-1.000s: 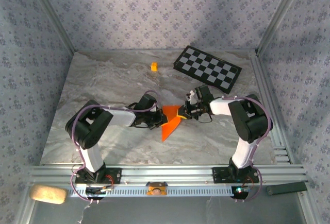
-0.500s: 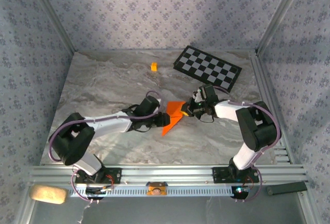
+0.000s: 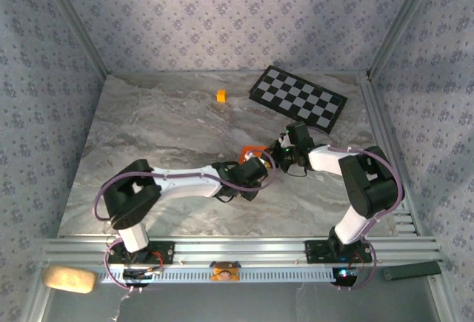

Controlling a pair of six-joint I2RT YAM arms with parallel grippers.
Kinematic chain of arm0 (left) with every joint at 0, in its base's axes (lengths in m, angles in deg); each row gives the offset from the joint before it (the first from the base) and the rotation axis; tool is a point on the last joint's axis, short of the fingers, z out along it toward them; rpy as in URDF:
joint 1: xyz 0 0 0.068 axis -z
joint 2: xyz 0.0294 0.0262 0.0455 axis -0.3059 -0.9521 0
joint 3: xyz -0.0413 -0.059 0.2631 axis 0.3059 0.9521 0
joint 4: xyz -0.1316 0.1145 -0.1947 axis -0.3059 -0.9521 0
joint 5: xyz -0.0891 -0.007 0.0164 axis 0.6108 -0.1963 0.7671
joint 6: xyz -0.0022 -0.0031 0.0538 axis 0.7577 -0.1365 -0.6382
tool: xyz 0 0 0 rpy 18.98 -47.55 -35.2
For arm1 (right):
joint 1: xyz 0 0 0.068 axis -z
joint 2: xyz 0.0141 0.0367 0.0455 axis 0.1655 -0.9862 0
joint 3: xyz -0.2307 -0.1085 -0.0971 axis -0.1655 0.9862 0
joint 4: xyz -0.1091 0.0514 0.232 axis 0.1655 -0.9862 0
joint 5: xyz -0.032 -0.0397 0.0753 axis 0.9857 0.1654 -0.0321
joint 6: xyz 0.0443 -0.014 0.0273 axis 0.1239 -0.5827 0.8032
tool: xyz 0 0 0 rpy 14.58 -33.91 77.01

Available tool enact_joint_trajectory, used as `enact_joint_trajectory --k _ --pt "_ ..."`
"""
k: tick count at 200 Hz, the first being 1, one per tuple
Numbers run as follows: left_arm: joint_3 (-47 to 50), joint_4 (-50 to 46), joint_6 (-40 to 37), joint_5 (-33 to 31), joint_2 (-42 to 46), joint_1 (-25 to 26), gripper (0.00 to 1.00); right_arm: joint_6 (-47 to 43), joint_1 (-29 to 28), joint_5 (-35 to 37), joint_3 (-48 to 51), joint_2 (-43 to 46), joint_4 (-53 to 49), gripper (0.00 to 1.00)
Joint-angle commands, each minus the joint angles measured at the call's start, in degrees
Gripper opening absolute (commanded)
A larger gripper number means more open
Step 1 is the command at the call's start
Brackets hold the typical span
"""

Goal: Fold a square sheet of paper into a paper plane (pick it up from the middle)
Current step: Fold the wing for the fifth time at the center of the table.

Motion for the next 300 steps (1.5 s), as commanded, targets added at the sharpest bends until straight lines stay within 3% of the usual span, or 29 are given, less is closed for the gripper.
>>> enact_joint_trajectory --k 1,40,198,300 --pt "-2.9 -6.9 -2.4 -9.6 -2.1 2.1 0.46 1.1 -0.3 0.4 0.2 1.6 -0.3 0.00" --pt "-3.2 -8.1 -1.6 -12.6 -3.2 2.9 0.45 1.1 -0.3 0.4 0.3 1.6 -0.5 0.00" --pt "-3.2 -8.0 -1.3 -12.9 -4.3 2.9 0.24 0.9 -0.3 0.1 0.3 1.6 -0.7 0.00" --pt "-2.3 -5.7 -1.3 -13.1 -3.1 2.9 0.26 0.7 -0.3 0.0 0.3 1.1 -0.7 0.00"
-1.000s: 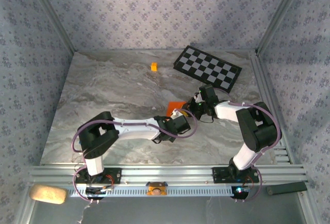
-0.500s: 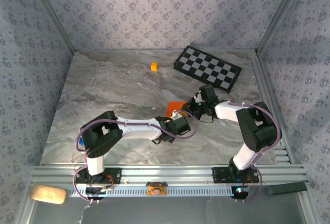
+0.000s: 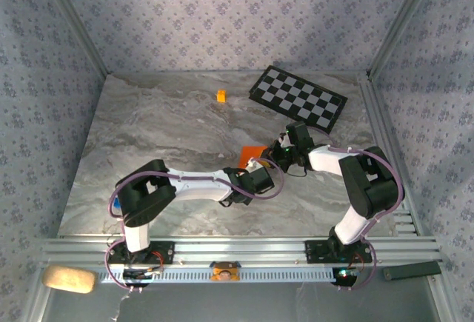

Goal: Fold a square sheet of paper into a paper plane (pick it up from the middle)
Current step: Fold the wing for the fifth time at the center of the table.

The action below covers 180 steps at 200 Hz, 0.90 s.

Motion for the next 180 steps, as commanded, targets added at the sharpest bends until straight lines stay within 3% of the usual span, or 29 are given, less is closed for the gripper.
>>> enact_joint_trajectory --k 1,133,168,180 --pt "-0.3 0.0 -0.1 -1.5 1.3 0.3 0.26 0.3 -0.3 0.0 0.2 0.9 -0.7 0.00" --pt "-0.2 -0.1 -0.5 -1.9 1.0 0.2 0.10 -0.8 -0.3 0.2 -0.2 1.2 -1.9 0.00" --pt "0.0 0.8 -1.0 -0.6 1.6 0.1 0.05 -3.8 0.0 0.9 -1.7 2.4 -5.6 0.09" --pt "0.3 1.6 -1.2 1.4 2.1 -0.4 0.03 -5.7 0.4 1.7 -2.1 3.5 -7.5 0.16"
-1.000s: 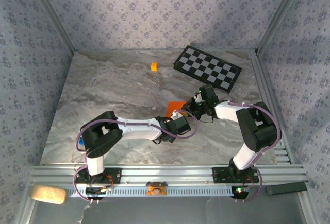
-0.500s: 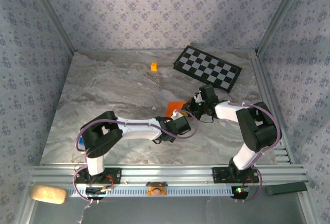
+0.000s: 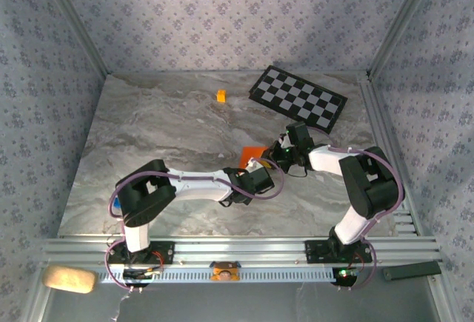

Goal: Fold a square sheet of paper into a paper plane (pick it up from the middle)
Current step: Fold the wing for the fifth time at the center of the table.

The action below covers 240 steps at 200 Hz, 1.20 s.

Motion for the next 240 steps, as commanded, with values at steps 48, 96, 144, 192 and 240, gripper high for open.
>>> enact_joint_trajectory --k 48,96,144,192,240 --pt "5.2 10.3 0.5 17.1 6.4 -5.0 0.00 -10.2 3.5 8.1 -1.4 11.4 -12.9 0.38" --pt "9.1 18.4 3.4 32.9 7.2 -10.7 0.00 -12.0 6.3 8.1 0.9 16.6 -14.1 0.44" --pt "11.6 24.6 6.4 41.1 5.7 -14.1 0.00 -11.6 6.3 6.1 3.1 17.3 -12.8 0.44" --pt "14.3 31.5 9.8 48.0 4.4 -16.9 0.00 -11.7 5.5 4.8 5.8 17.8 -10.1 0.43" --pt "16.6 38.7 13.0 52.4 2.1 -18.7 0.00 -11.6 3.0 8.4 8.3 18.8 -4.2 0.34"
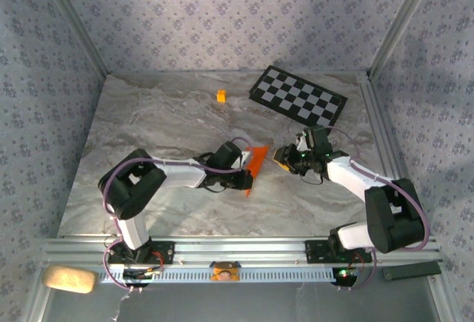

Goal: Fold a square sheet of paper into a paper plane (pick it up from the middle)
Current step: Fold the wing for the fifth time at the center of the table.

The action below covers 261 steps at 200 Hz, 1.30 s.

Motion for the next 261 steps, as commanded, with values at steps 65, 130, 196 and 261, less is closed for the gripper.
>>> enact_joint_trajectory --k 65,130,196,261 --pt "6.4 15.4 5.6 4.4 -1.7 -1.5 0.00 -5.9 -4.5 7.5 5.0 6.5 7.7 0.31" --pt "6.9 24.2 10.0 12.6 -5.4 -3.1 0.00 -5.4 -4.7 -1.0 4.7 1.5 11.6 0.32" --pt "10.8 35.1 16.7 15.1 -7.8 -5.0 0.00 -6.5 -6.3 -6.4 2.5 -4.5 15.0 0.17" --pt "14.0 39.5 20.5 14.3 -7.8 -6.1 0.00 -7.1 -7.4 -10.0 -1.2 -11.5 17.5 0.11"
